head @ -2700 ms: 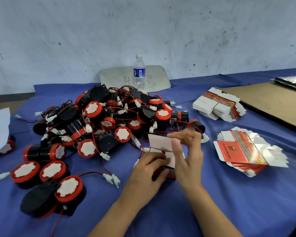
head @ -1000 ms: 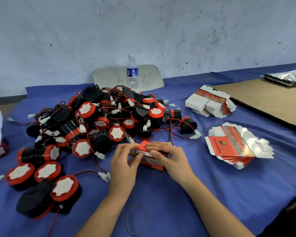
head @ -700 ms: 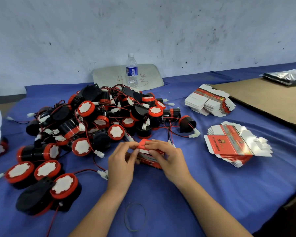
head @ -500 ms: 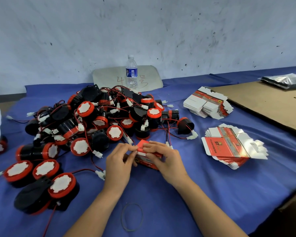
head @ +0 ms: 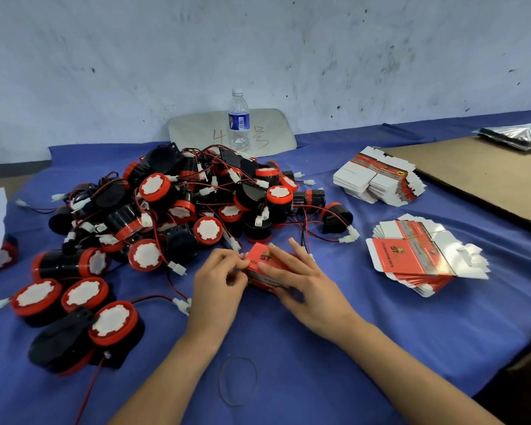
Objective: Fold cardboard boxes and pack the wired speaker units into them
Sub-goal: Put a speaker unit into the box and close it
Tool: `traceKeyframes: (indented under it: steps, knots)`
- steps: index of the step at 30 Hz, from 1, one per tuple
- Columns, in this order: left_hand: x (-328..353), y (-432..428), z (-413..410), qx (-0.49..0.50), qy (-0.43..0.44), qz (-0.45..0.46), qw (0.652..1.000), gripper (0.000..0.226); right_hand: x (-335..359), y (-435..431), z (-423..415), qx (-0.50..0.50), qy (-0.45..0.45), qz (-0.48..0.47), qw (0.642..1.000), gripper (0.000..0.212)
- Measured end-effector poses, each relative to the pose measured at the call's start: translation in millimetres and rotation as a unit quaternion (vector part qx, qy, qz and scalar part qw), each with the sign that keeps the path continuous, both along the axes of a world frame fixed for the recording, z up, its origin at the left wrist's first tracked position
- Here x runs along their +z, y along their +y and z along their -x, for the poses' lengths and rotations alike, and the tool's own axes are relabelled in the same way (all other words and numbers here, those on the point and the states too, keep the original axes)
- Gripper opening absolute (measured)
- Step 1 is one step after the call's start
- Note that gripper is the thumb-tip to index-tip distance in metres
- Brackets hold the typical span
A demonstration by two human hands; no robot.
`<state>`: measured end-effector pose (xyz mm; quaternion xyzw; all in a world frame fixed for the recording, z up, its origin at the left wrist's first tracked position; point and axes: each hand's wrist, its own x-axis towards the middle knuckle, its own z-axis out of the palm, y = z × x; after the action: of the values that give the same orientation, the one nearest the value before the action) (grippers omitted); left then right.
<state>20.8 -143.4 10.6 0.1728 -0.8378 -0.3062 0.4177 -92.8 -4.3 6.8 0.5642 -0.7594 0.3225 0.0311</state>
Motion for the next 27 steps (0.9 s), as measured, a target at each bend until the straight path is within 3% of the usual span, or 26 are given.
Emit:
traceKeyframes:
  steps: [3,6,9,11,15,18,27]
  knots:
    - [-0.5,1.9,-0.8,-0.005,-0.012,0.015,1.0,0.021,-1.2,1.0,-7.7,-0.004,-0.003,0.038,0.999,0.044]
    - [1.7,8.3,-2.0,-0.058,-0.029,0.041,0.997,0.036,0.7,5.9,-7.7,-0.04,0.015,0.165,0.985,0.03]
    - [6.0,9.3,-5.4,-0.125,-0.041,0.042,0.99,0.058,8.6,9.7,-8.6,-0.09,-0.123,0.248,0.957,0.02]
    - [7.8,11.2,-6.8,-0.169,-0.047,-0.049,0.983,0.077,11.4,11.1,-10.8,-0.073,-0.202,0.269,0.939,0.02]
    - [5.3,15.9,-7.8,-0.199,-0.037,-0.173,0.964,0.064,11.5,13.0,-16.8,0.018,-0.231,0.242,0.942,0.024]
    - [3.3,17.9,-7.3,-0.206,-0.03,-0.198,0.958,0.063,9.8,10.2,-18.4,-0.007,-0.239,0.208,0.949,0.037]
    - [3.1,20.0,-2.4,-0.187,-0.072,-0.215,0.956,0.061,10.9,8.5,-13.4,-0.055,-0.258,0.182,0.947,0.046]
